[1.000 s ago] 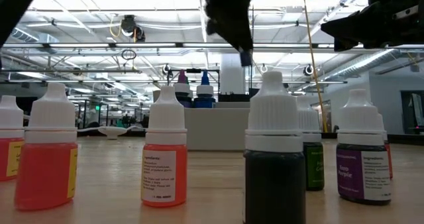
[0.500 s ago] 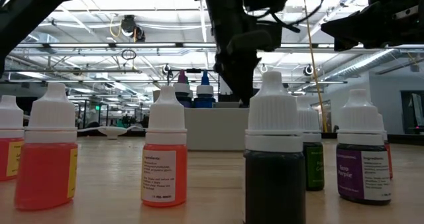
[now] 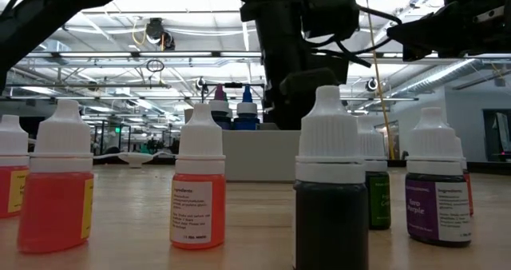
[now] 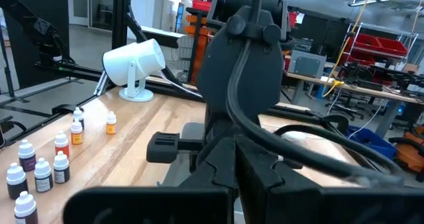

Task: Pick & Place food coloring
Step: Put the small blue food coloring bottle into the gray container, then put the small red food coloring bottle into the gray container

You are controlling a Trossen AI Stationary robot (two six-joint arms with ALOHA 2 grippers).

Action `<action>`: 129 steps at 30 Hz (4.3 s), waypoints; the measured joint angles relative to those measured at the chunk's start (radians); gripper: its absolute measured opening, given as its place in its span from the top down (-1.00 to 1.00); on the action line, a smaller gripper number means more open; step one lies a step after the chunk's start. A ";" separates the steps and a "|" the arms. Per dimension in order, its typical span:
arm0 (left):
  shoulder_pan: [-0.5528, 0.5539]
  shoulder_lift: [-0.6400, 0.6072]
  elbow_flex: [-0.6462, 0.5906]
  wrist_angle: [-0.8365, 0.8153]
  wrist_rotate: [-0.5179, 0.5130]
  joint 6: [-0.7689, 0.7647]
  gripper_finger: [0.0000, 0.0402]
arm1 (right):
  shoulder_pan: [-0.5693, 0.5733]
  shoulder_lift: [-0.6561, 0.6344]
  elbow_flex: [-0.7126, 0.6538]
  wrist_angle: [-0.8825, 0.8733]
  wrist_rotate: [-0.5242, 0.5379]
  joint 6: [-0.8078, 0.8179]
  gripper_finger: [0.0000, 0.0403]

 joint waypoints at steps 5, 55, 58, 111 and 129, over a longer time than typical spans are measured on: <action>0.001 0.000 0.000 0.018 0.000 0.004 0.64 | 0.000 0.000 0.000 0.000 0.000 0.000 1.00; -0.205 -1.239 -0.972 0.475 -0.298 0.075 0.32 | 0.000 0.012 0.000 -0.012 0.000 0.014 1.00; -0.210 -1.390 -1.197 0.655 -0.296 0.068 0.62 | 0.000 0.015 0.000 -0.010 0.000 0.013 1.00; -0.209 -1.866 -2.044 1.481 -0.337 0.085 0.78 | 0.467 1.202 0.990 -0.638 0.026 0.137 0.73; -0.209 -1.866 -2.044 1.479 -0.296 0.082 0.78 | 0.467 1.246 0.892 -0.527 0.025 0.214 0.07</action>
